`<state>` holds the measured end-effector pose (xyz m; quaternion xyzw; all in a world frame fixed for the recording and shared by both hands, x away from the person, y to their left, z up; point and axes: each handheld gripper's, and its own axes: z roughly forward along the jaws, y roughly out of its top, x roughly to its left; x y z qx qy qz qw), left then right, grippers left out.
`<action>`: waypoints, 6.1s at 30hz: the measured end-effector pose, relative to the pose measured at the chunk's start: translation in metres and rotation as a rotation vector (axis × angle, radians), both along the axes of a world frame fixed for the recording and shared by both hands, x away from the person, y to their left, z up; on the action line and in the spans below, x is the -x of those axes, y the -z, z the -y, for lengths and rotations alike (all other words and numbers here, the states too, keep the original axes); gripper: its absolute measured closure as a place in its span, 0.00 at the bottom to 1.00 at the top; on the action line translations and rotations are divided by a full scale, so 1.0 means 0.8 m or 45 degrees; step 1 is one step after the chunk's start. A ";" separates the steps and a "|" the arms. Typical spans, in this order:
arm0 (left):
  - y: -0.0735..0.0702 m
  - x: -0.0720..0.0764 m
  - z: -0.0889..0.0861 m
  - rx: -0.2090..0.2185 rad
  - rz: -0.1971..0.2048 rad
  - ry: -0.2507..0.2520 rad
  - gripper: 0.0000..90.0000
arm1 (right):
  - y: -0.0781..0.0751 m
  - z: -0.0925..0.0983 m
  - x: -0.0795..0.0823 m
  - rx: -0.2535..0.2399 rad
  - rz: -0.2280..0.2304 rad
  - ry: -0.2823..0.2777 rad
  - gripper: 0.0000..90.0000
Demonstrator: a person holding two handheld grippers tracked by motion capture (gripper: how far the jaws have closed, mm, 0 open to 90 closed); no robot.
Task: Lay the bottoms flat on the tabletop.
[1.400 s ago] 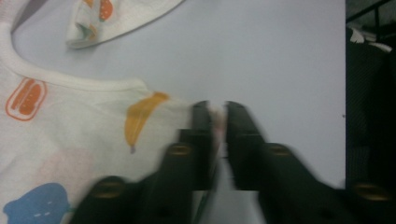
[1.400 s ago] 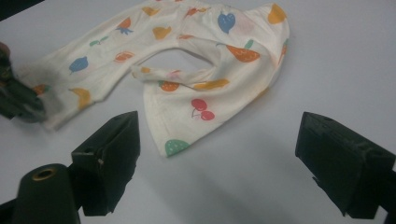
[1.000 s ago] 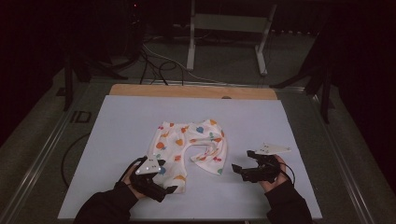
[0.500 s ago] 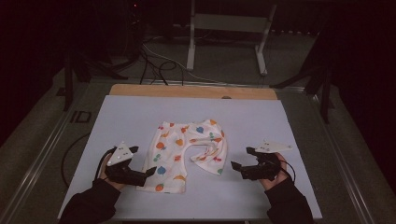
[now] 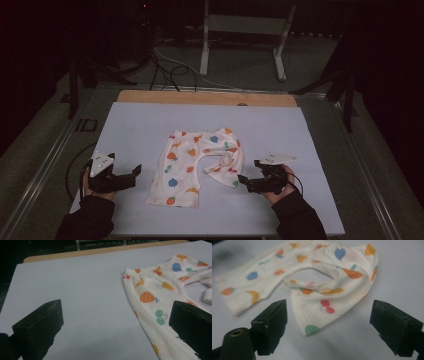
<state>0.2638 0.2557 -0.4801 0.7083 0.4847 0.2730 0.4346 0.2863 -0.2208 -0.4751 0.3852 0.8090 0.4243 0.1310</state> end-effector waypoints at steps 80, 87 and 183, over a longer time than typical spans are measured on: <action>0.016 0.005 0.033 -0.010 -0.030 0.341 0.01 | 0.024 -0.083 0.016 0.080 -0.055 -0.132 0.50; 0.015 0.005 0.033 -0.017 -0.027 0.349 0.00 | 0.051 -0.115 0.016 0.213 -0.069 -0.188 0.61; -0.036 -0.081 0.075 0.020 -0.128 0.485 0.00 | -0.037 -0.045 -0.075 0.039 0.123 0.008 0.11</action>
